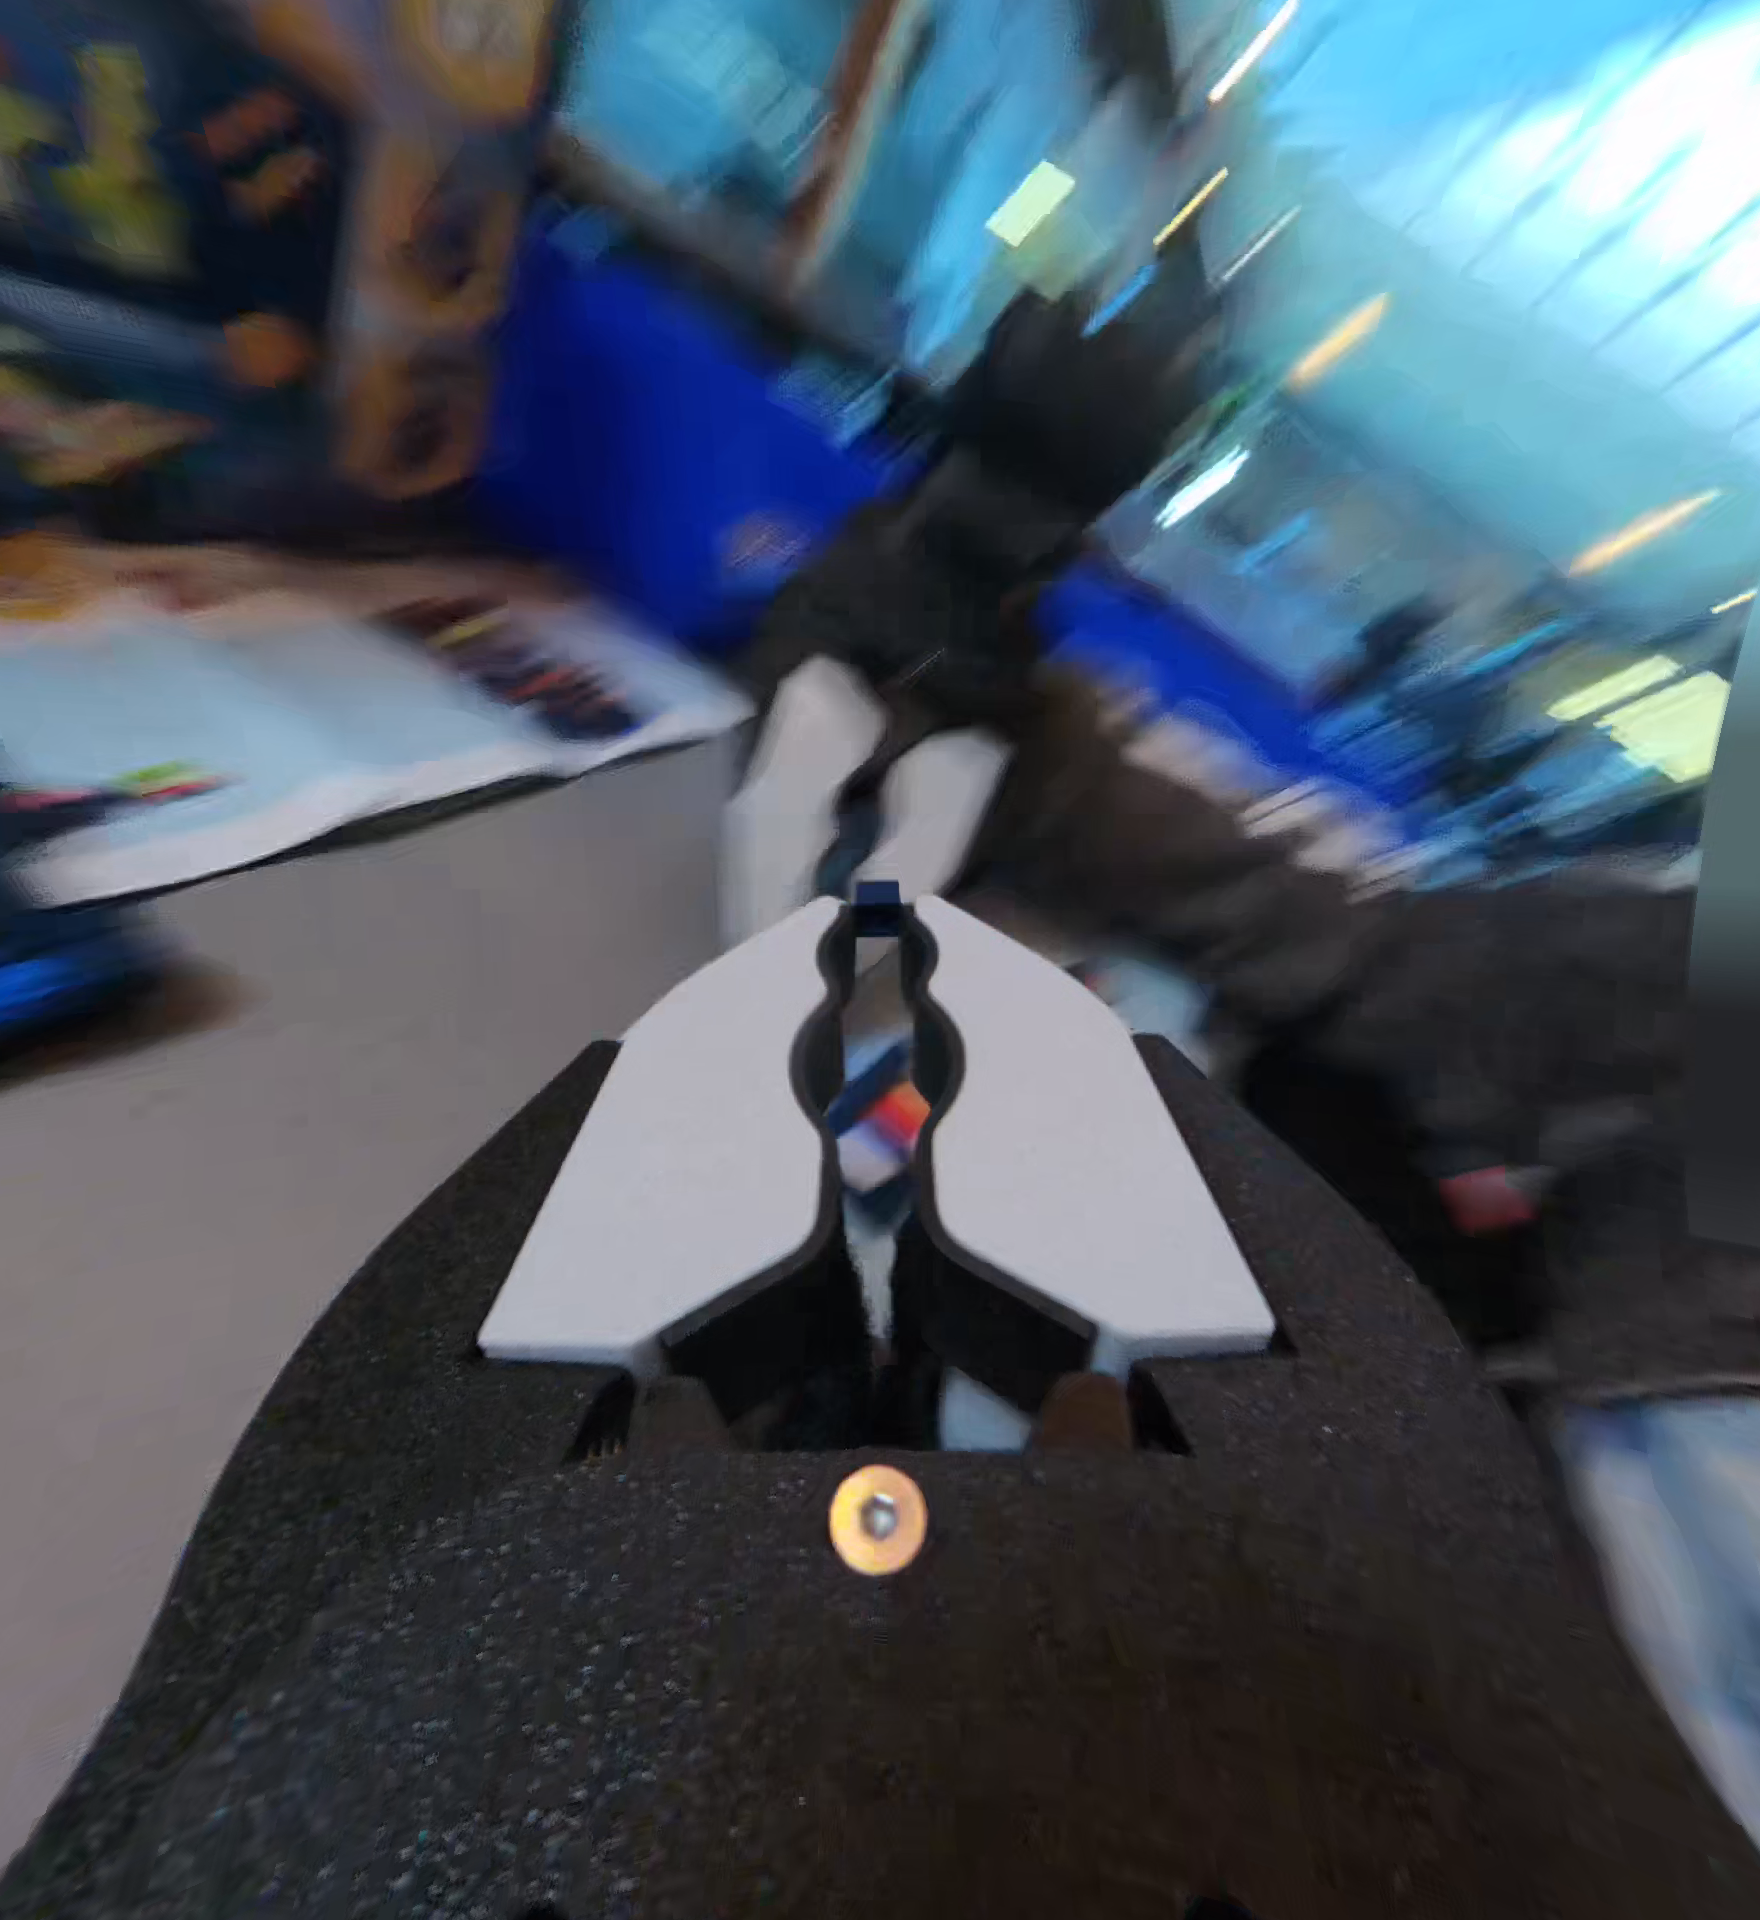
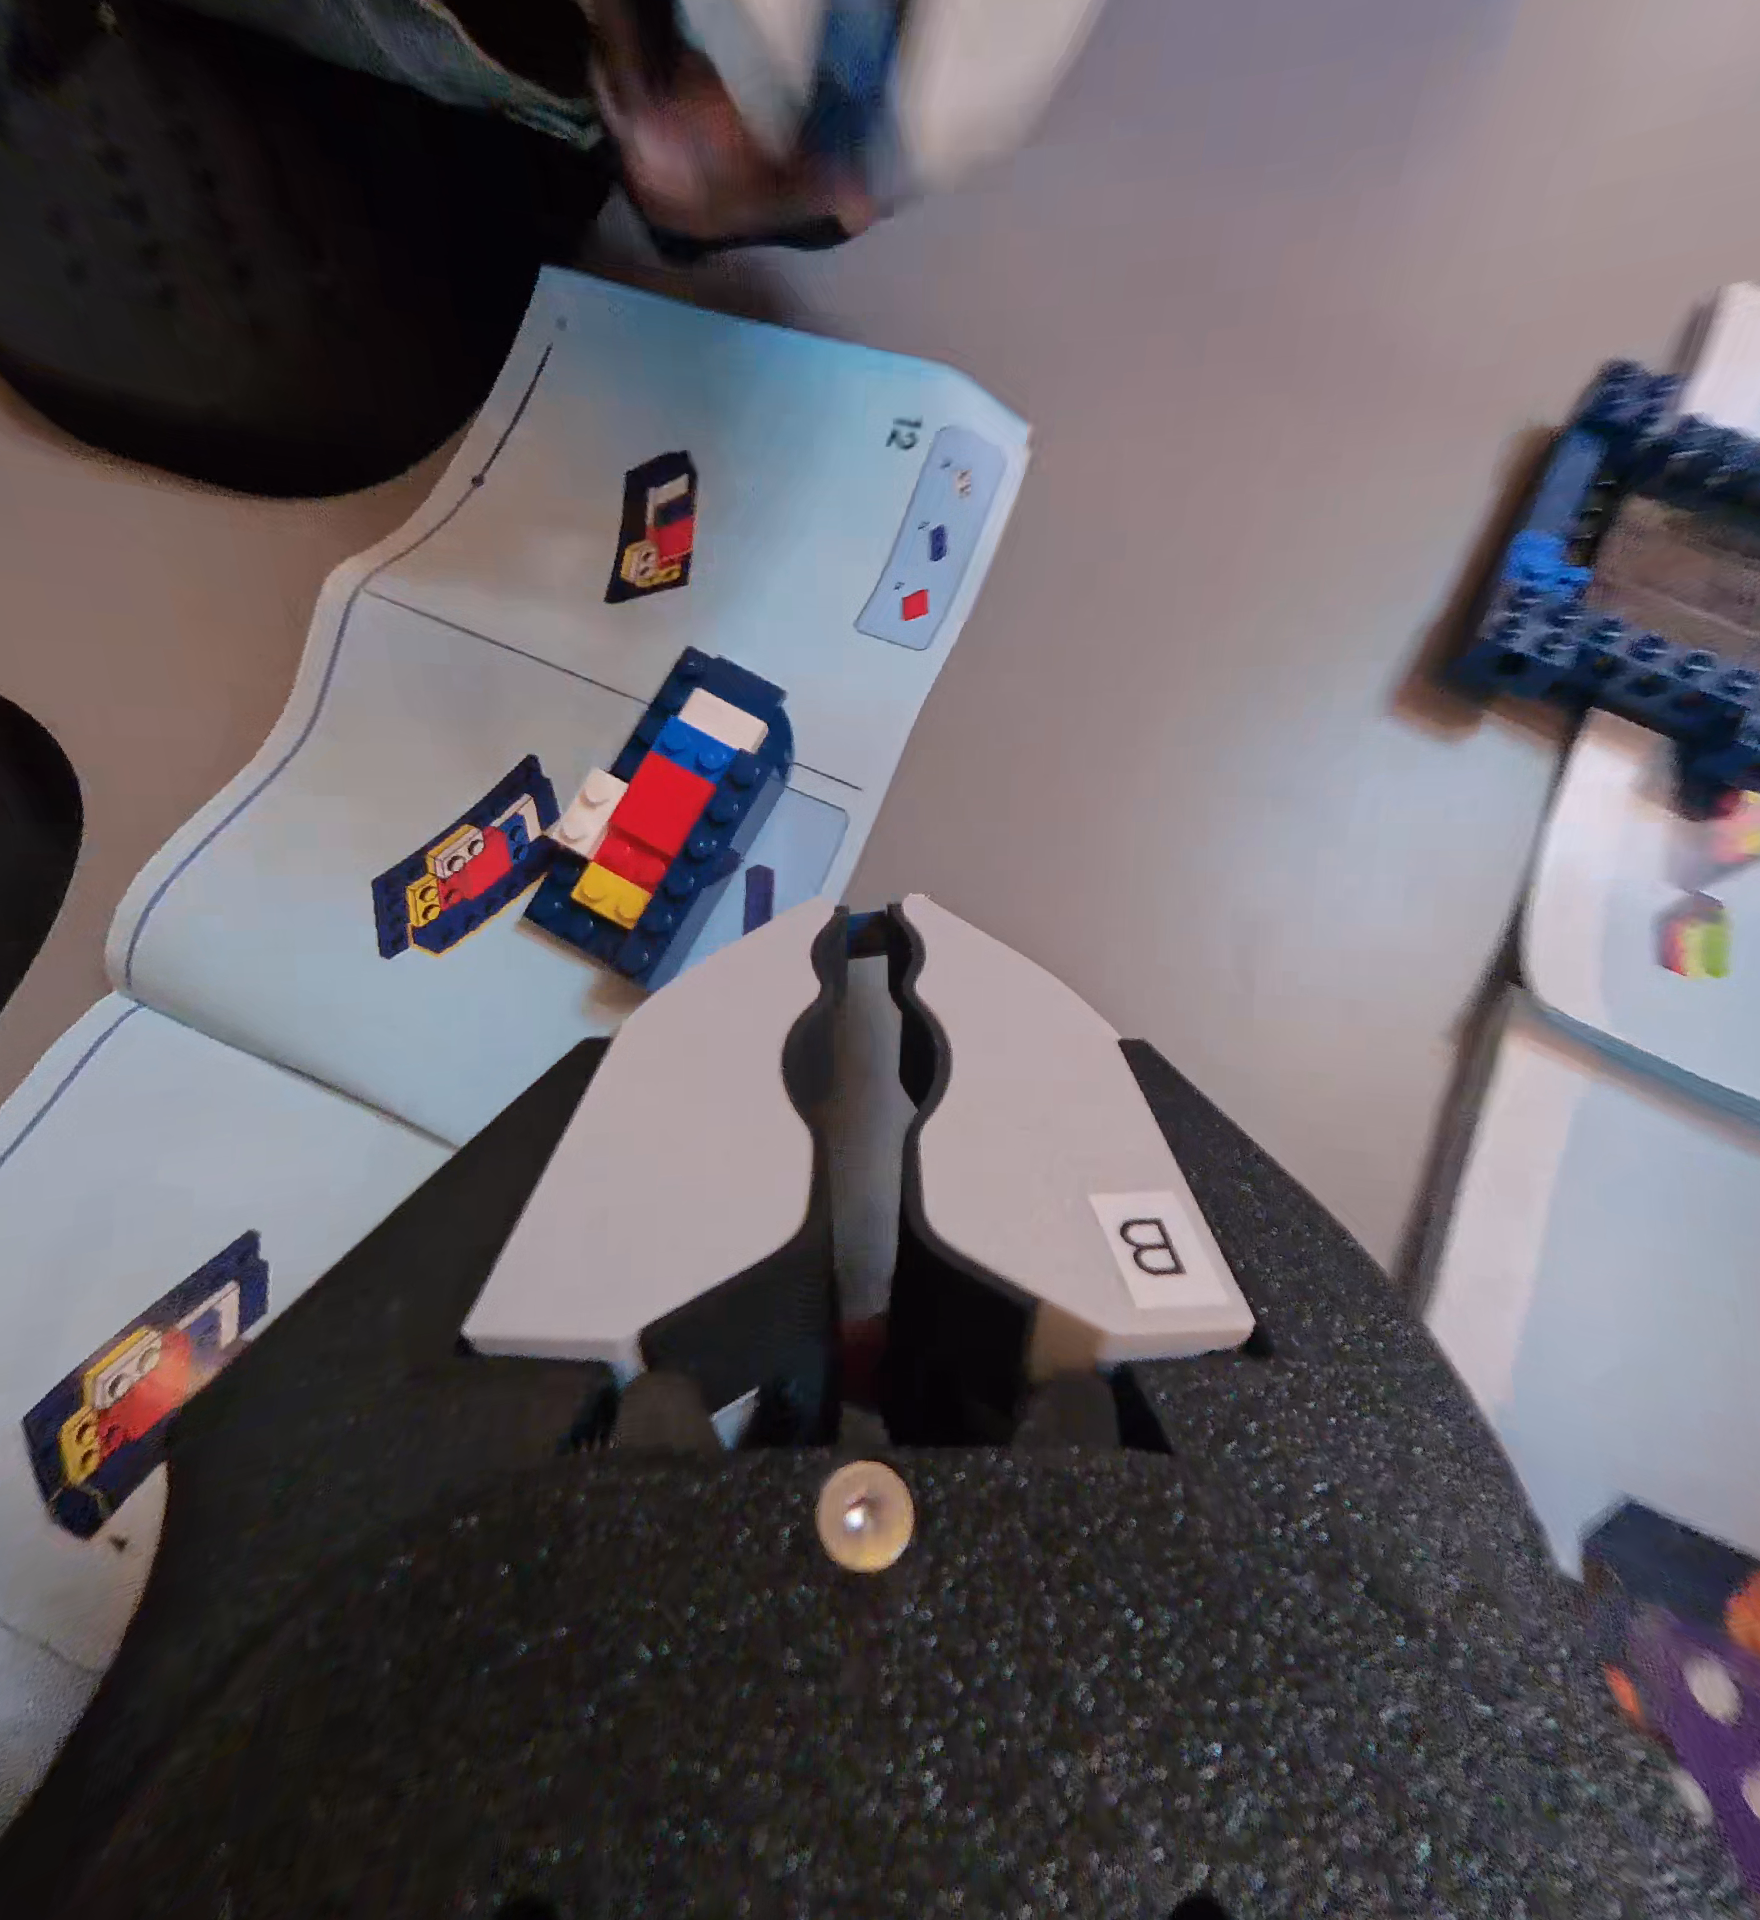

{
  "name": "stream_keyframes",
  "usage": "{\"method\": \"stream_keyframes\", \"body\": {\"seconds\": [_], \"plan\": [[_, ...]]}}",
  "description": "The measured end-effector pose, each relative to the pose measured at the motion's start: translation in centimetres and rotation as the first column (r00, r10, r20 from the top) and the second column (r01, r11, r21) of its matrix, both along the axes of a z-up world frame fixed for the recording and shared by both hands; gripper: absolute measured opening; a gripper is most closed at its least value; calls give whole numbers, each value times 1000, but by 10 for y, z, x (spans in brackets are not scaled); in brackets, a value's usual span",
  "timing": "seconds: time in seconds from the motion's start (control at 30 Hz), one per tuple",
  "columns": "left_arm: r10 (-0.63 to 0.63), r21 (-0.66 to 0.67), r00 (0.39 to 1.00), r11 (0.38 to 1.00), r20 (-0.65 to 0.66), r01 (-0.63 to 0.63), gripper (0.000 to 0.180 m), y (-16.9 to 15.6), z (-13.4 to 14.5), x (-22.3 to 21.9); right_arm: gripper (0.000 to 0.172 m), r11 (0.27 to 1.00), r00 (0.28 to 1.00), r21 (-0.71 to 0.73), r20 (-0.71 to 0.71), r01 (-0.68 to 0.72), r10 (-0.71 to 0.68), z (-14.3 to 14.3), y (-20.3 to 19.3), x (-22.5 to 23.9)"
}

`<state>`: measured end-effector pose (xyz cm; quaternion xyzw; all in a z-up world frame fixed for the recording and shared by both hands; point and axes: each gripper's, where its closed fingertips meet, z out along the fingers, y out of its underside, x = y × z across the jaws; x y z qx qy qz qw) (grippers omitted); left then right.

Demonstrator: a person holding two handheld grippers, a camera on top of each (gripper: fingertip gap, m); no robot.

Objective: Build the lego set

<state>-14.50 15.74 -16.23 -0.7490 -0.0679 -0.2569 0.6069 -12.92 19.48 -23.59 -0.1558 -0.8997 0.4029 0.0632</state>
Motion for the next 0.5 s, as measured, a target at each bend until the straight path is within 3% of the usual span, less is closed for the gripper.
{"method": "stream_keyframes", "body": {"seconds": [0.07, 0.23, 0.3, 0.4, 0.5], "plan": [[77, -214, 970, 968, -232, -128, 7, -1, -30, -19, 7, 999, 999, -19, -30, 33, -33, 14, 9, -2], [-42, -444, 970, 893, -238, -70, 7, -1, -75, -13, 7, 996, 989, -57, -132, 64, -71, 48, 20, -1], [-45, -470, 949, 876, -313, -114, 7, -2, -83, -19, 7, 996, 984, -62, -162, 65, -74, 58, 20, 1], [-53, -480, 945, 870, -322, -115, 10, -1, -87, -20, 7, 997, 979, -47, -193, 63, -71, 67, 20, 3], [-45, -476, 944, 870, -328, -124, 28, -1, -87, -22, 7, 997, 972, -57, -227, 53, -64, 79, 17, 6]]}}
